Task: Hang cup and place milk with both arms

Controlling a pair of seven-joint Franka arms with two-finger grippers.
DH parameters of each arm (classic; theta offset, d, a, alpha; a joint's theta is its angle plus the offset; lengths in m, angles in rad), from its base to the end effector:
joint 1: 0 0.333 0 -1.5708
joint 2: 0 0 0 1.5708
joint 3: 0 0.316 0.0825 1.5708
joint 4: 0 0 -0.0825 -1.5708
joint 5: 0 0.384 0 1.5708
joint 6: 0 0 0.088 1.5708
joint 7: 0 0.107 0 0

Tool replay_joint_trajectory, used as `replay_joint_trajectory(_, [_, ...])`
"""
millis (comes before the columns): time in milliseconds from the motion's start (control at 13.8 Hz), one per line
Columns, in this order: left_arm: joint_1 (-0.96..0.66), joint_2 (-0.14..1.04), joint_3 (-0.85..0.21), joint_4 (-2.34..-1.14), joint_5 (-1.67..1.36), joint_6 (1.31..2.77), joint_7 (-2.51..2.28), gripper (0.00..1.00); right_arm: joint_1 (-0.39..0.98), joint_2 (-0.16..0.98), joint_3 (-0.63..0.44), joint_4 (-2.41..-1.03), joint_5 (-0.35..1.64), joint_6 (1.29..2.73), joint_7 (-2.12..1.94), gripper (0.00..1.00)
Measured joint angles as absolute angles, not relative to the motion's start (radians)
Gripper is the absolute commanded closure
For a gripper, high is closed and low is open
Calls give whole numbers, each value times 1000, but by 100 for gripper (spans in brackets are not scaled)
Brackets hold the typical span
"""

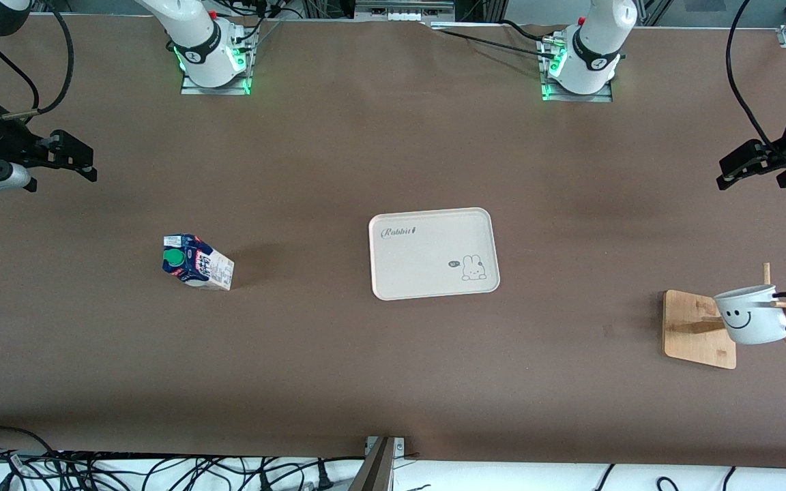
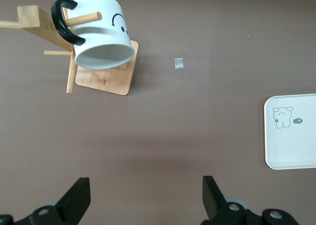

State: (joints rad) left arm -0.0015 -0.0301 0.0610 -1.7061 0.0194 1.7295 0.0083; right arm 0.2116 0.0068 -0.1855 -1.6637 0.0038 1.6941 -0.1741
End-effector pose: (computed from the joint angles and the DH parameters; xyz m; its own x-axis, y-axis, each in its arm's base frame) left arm 0.5560 0.0354 0.5909 0.9974 0.0481 0.0532 0.0491 -0.9986 -0.0179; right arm 0.5652 0.0154 0.5875 0.9798 0.1984 0.0238 0.1985 -0.9801 0.0016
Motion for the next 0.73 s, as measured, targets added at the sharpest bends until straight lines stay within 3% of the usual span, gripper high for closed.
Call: replay_joint_trajectory(727, [-4,-7,61,-1680,20,1722,8,0,212,7,-185,-1664,4,1694,-174,0])
